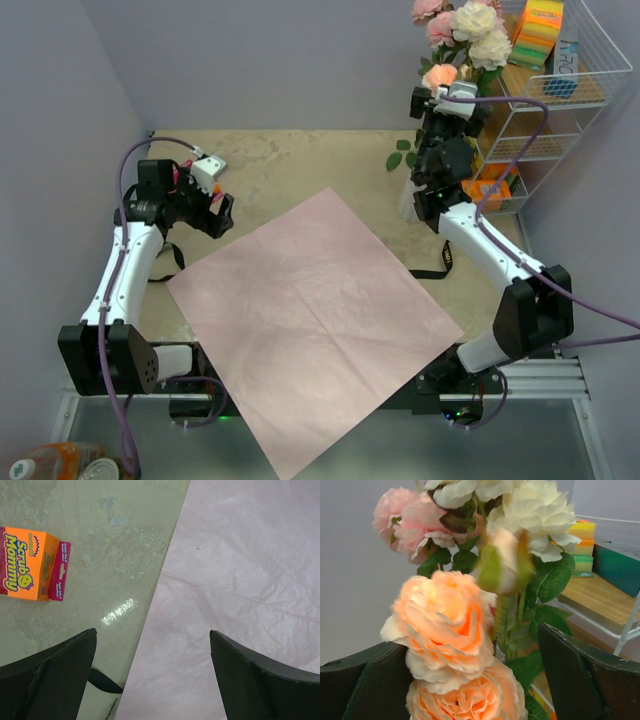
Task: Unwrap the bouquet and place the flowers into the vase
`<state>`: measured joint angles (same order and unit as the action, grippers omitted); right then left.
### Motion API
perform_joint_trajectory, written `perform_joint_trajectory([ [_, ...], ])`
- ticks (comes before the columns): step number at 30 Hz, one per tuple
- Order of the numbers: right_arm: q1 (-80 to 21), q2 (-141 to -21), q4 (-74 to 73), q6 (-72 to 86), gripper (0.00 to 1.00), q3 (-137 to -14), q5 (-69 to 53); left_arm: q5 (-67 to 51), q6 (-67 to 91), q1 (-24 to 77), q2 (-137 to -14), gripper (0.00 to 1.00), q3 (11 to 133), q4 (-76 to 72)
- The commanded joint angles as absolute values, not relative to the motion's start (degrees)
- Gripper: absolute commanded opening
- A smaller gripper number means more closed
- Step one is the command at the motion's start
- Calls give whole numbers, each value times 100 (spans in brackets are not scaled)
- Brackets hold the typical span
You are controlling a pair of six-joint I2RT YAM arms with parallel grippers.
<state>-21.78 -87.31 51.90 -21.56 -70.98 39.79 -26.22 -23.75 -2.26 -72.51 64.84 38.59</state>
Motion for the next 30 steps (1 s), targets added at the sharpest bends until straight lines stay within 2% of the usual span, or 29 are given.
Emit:
perform_joint_trajectory([
  [1,-2434,-8113,4035,-1442,95,-6717,4017,-2865,-2356,-290,-7233,99,6882,3858],
  [6,-3066,-7586,3219,-1170,96,-6119,4289,-2909,-2277,-290,-7207,100,6864,3946],
  [10,-3173,-7032,2113,-240,96,-5854,4236,-2918,-2233,-290,-7119,99,6812,3946],
  [17,-3217,-5856,521,404,99,-5660,3464,-2716,-2119,-290,-6952,99,6759,3938],
  [22,-3234,-5608,-1155,1455,99,-5748,2637,-2803,-1978,-290,-6917,100,6680,3911],
  [27,-3270,-4985,-1994,2170,99,-5415,2506,-2883,-1899,-290,-6864,99,6706,3937],
  [30,-3278,-4764,-2337,2171,99,-5292,1944,-2804,-1907,-290,-6820,100,6645,3911],
])
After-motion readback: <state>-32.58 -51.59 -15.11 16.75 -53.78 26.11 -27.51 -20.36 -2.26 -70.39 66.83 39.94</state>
